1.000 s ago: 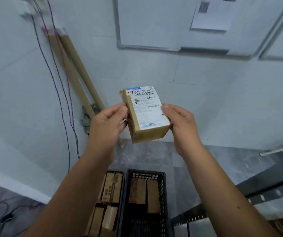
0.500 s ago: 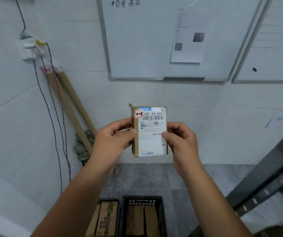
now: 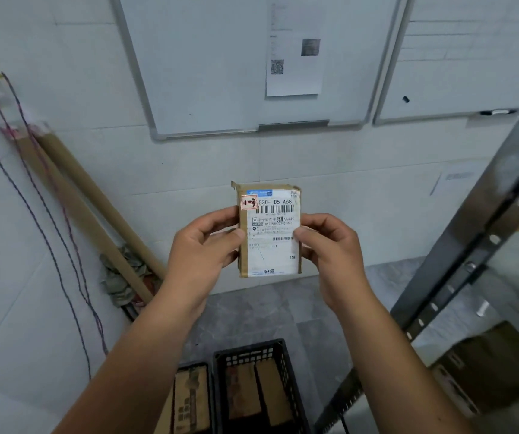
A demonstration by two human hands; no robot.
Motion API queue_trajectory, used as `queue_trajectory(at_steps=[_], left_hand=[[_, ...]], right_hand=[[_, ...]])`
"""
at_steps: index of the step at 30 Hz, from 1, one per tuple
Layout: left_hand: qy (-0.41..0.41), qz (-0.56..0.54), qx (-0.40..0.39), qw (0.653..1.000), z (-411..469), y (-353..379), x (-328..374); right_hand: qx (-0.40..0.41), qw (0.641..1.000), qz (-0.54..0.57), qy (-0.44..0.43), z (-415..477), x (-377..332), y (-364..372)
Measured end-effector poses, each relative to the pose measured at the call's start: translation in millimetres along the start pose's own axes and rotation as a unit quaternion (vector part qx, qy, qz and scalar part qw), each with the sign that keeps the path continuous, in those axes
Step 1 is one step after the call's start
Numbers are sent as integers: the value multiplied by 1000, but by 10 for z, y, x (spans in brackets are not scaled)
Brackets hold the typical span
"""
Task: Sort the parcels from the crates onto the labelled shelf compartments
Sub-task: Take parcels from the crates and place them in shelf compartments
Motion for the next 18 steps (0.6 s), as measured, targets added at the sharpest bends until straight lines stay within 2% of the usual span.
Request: queue_trajectory(at_steps=[8,14,18], left_hand=[[7,19,-139,990,20,39,-19],[-19,-6,-241,970,-333,90,-131],[-29,-16,-328,944,-747,332,-169]], right_hand=[[162,986,-24,-22,-572,-101,-4],[260,962,-59,-58,-1306,-147,-61],[346,931,-78,-90,-1894,-305,-229]])
Point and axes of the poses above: each hand's wrist, its own z-axis towards the middle knuckle, its own y-axis out of the palm, x = y × z, the point moved 2 cm from there along z, towards the middle knuckle, and after that the axes turned 3 degrees about -y, right-handed, at the moved point
